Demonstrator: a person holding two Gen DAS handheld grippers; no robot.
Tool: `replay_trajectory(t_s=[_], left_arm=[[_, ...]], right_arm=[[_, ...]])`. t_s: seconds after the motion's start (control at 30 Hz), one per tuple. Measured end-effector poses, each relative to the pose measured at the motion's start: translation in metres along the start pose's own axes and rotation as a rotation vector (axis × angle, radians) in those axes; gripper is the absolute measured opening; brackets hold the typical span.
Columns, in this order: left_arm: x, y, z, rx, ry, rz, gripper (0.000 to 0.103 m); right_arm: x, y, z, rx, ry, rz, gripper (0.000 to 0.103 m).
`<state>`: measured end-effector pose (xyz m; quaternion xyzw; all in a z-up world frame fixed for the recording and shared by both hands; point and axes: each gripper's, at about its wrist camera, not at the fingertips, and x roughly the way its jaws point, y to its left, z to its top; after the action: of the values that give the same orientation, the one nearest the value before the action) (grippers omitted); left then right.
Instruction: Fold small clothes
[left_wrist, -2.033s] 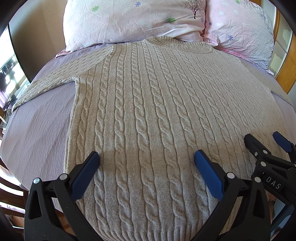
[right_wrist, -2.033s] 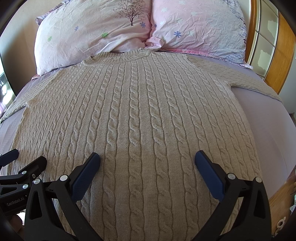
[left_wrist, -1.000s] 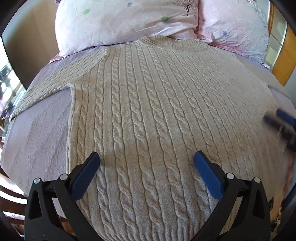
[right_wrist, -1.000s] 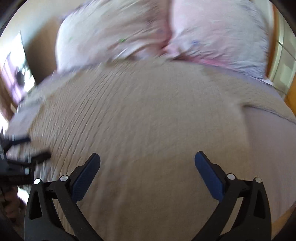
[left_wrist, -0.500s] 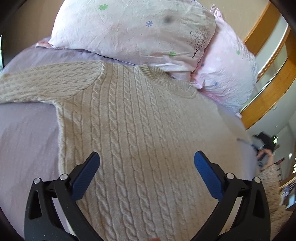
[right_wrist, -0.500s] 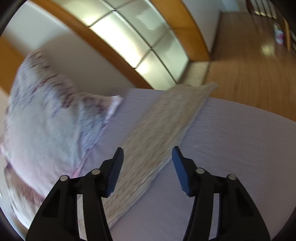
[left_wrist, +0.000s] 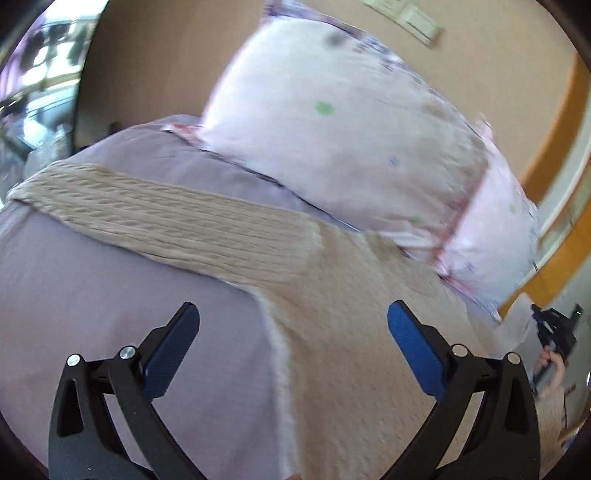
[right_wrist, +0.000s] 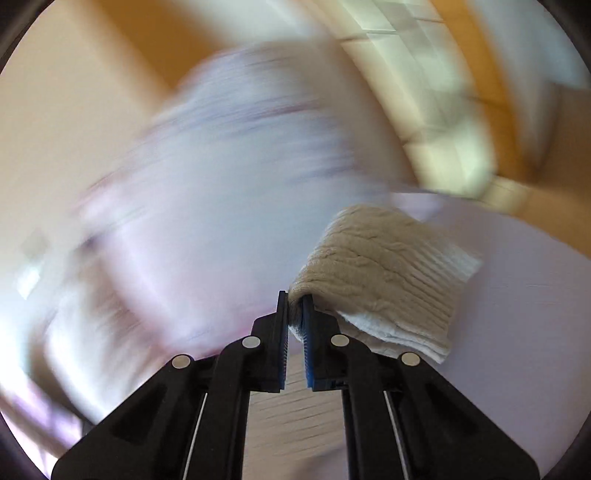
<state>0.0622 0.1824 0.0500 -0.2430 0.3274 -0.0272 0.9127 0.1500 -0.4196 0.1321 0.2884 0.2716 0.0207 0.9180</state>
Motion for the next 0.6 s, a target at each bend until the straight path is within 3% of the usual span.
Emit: replay_trajectory(t_s=[0.03,0.1,0.17,0.2,0.27,0.33,0.43,0.6], left_arm=[[-0.002,0.008,0.004,-0.017,-0.007,0.025,0.101],[-0.006,0.025,0.016,-0.048,-0.024,0.073,0.101],[-0.009,0.043,0.026,-0.094,-0.023,0.087,0.101],[-0.009,0.057,0.032,-0.151,-0.01,0.094,0.101],[-0.011,0.087,0.042,-0.259,0.005,0.09,0.101],[-0.013,0.114,0.05,-0.333,-0.011,0.098,0.101],[-0.009,0.153,0.06,-0.452,-0.013,0.116,0.1],[0.0,0.198,0.073,-0.59,-0.036,0.161,0.075]], right_arm=[[0.007,0.029,-0.006,-0.049,0.033,0.064,0.008],[0.035,0.101,-0.04,-0.173,0.201,0.234,0.008],[0.058,0.148,-0.079,-0.232,0.419,0.35,0.01],[0.062,0.161,-0.092,-0.248,0.459,0.387,0.012],[0.056,0.171,-0.1,-0.281,0.429,0.4,0.029],[0.046,0.163,-0.093,-0.288,0.353,0.367,0.075],[0.029,0.139,-0.071,-0.263,0.277,0.303,0.079],[-0.004,0.085,-0.056,-0.219,0.228,0.185,0.079]])
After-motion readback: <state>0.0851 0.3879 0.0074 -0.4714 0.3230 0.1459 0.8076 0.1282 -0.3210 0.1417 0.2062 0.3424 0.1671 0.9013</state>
